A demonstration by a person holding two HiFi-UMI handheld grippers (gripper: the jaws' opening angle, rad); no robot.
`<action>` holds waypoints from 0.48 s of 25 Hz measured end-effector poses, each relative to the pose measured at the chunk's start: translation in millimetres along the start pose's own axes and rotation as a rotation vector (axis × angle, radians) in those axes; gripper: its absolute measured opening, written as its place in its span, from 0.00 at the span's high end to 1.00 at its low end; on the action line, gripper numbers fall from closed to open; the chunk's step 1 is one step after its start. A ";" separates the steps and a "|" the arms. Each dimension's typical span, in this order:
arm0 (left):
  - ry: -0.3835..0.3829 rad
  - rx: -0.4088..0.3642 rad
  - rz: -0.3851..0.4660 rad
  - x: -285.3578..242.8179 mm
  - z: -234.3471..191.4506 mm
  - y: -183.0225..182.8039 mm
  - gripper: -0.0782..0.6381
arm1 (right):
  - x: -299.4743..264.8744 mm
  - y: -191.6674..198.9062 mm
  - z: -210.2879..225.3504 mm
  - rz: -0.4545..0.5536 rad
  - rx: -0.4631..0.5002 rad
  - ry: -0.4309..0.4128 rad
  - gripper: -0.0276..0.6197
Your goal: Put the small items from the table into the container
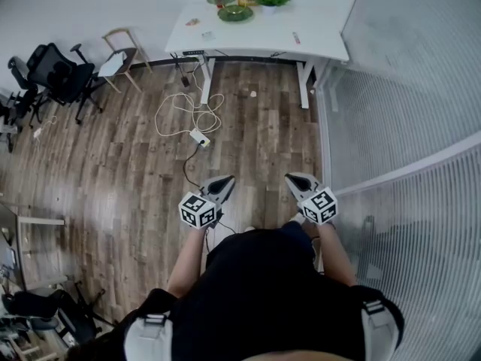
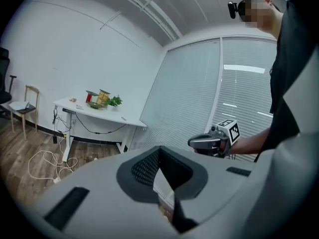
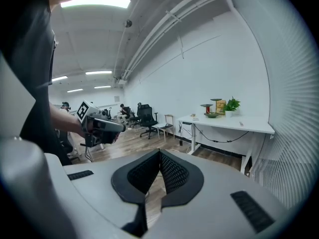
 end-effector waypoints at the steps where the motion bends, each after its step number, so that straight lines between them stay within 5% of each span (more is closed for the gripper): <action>1: -0.001 0.000 0.001 -1.6 -0.2 -1.3 0.89 | 0.6 -0.6 1.2 -0.008 0.009 0.003 0.92; 12: -0.033 0.006 0.004 -32.0 16.2 -8.0 0.89 | 11.8 -0.2 33.4 -0.008 0.031 -0.060 0.92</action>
Point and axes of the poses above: the fingertips, and each gripper's own axes: x backward along the fingers, z to its right, y out of its underside, the point moved 9 cm from there along x, backward along the fingers, and after that the axes turned 14 degrees about -y, right-handed, at the moved point
